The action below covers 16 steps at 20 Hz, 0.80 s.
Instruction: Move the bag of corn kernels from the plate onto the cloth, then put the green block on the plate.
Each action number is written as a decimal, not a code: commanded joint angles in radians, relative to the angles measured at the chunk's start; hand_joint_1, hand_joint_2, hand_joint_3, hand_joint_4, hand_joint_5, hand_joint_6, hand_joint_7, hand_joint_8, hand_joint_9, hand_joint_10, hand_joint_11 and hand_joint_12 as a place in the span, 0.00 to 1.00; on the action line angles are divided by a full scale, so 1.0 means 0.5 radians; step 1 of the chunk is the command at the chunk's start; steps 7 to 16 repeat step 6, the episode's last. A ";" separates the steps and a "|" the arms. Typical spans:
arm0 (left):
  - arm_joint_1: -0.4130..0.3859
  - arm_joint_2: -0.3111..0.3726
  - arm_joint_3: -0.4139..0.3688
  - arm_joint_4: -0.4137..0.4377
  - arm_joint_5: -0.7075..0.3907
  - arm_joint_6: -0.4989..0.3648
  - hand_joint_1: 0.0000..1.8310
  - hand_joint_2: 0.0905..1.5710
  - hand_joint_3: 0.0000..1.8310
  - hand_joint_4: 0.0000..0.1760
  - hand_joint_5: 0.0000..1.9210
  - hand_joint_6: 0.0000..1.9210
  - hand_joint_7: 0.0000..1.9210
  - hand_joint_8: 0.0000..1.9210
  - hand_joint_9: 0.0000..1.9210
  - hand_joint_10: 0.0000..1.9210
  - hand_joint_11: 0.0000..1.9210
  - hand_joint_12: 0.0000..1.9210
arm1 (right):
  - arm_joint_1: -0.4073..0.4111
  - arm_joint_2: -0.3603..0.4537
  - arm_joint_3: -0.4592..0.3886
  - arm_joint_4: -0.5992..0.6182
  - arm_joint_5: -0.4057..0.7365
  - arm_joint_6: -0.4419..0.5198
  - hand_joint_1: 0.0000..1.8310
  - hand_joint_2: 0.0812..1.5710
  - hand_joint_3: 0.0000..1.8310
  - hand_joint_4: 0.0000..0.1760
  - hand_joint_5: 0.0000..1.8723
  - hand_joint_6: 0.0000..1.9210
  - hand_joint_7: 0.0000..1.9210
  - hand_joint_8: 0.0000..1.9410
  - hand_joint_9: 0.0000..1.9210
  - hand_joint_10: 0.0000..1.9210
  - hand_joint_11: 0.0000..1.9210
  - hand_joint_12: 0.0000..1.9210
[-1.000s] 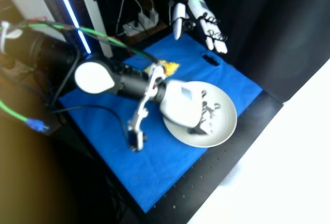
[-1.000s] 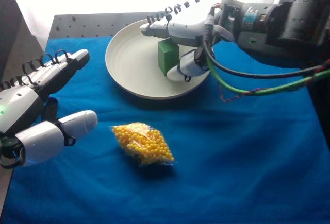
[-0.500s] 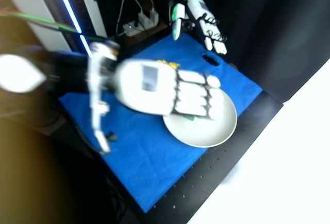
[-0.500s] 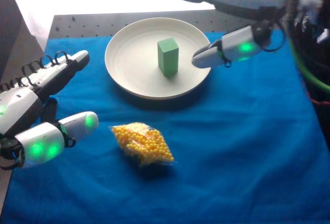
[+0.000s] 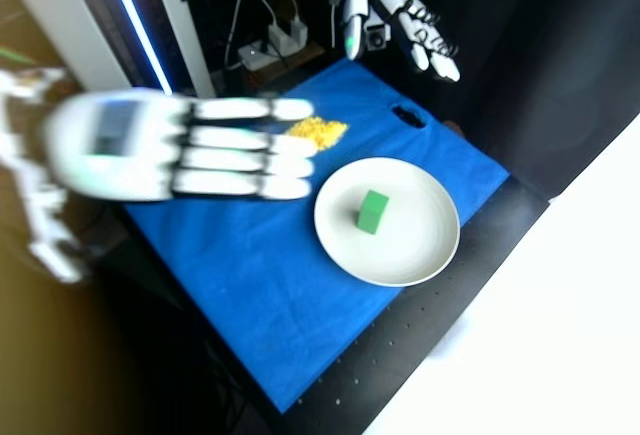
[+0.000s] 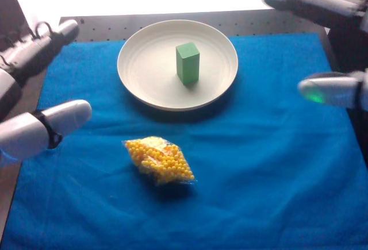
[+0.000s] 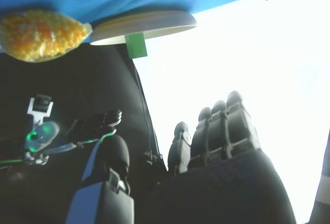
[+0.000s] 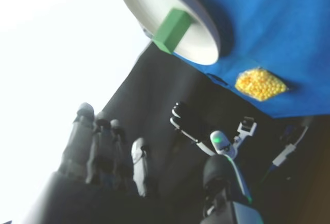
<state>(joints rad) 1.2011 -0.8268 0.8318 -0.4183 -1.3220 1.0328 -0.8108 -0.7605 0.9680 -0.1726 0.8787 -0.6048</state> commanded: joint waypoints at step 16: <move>-0.096 0.123 -0.036 0.079 -0.407 0.107 0.09 0.68 0.00 0.91 0.00 0.00 0.00 0.00 0.00 0.00 0.00 0.00 | -0.644 0.262 -0.238 0.649 1.116 -0.252 0.22 0.71 0.00 0.32 0.00 0.00 0.00 0.00 0.00 0.00 0.00 0.00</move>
